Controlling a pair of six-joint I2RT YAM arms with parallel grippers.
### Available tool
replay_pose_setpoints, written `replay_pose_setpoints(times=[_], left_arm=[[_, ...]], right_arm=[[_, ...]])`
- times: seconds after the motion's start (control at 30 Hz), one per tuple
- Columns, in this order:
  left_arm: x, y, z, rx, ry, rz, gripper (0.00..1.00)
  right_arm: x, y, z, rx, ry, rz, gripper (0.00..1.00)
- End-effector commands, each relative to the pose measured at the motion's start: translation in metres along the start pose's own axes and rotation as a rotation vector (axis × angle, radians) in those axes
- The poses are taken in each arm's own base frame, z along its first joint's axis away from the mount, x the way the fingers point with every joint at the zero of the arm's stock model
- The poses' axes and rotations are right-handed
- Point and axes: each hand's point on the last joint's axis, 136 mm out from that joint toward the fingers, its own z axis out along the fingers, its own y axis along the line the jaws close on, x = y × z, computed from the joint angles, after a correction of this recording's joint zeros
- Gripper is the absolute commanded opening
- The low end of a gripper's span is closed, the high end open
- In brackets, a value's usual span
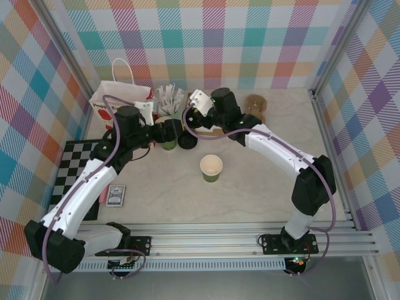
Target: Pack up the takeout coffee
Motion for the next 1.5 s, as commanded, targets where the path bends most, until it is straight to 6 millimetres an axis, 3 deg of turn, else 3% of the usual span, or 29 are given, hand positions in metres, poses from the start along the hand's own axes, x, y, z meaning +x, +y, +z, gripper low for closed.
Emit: replay_pose_setpoints(times=[0.0,0.1,0.27,0.37,0.5,0.6,0.87,0.97,1.23,1.47], left_arm=[[-0.016,0.003,-0.012,0.019,-0.073,-0.057,1.00],[-0.025,0.002,-0.019,0.023,-0.082,-0.097,1.00],[-0.012,-0.008,-0.020,0.100,0.081,-0.126,1.00],[-0.015,-0.012,-0.026,0.142,0.109,-0.145,1.00],[-0.015,-0.045,-0.035,0.335,0.186,-0.125,1.00],[-0.013,-0.056,-0.041,0.379,0.238,-0.097,1.00],[-0.013,-0.070,-0.052,0.381,0.296,-0.035,0.99],[-0.007,-0.074,-0.055,0.400,0.334,-0.007,0.93],[0.015,-0.092,-0.064,0.513,0.413,0.119,0.75],[0.022,-0.093,-0.053,0.542,0.473,0.108,0.49]], right_arm=[[-0.052,-0.015,-0.040,0.098,-0.253,-0.284,0.00],[-0.071,0.000,-0.066,0.122,-0.449,-0.545,0.00],[-0.102,0.018,-0.114,0.263,-0.713,-0.927,0.00],[-0.107,0.032,-0.138,0.290,-0.802,-1.074,0.00],[-0.108,0.053,-0.164,0.326,-0.930,-1.284,0.00],[-0.120,0.051,-0.182,0.333,-1.000,-1.247,0.00],[-0.104,0.086,-0.186,0.282,-1.139,-1.541,0.00],[-0.101,0.094,-0.189,0.264,-1.182,-1.605,0.00],[-0.105,0.099,-0.192,0.235,-1.229,-1.585,0.00],[-0.107,0.104,-0.188,0.205,-1.243,-1.576,0.00]])
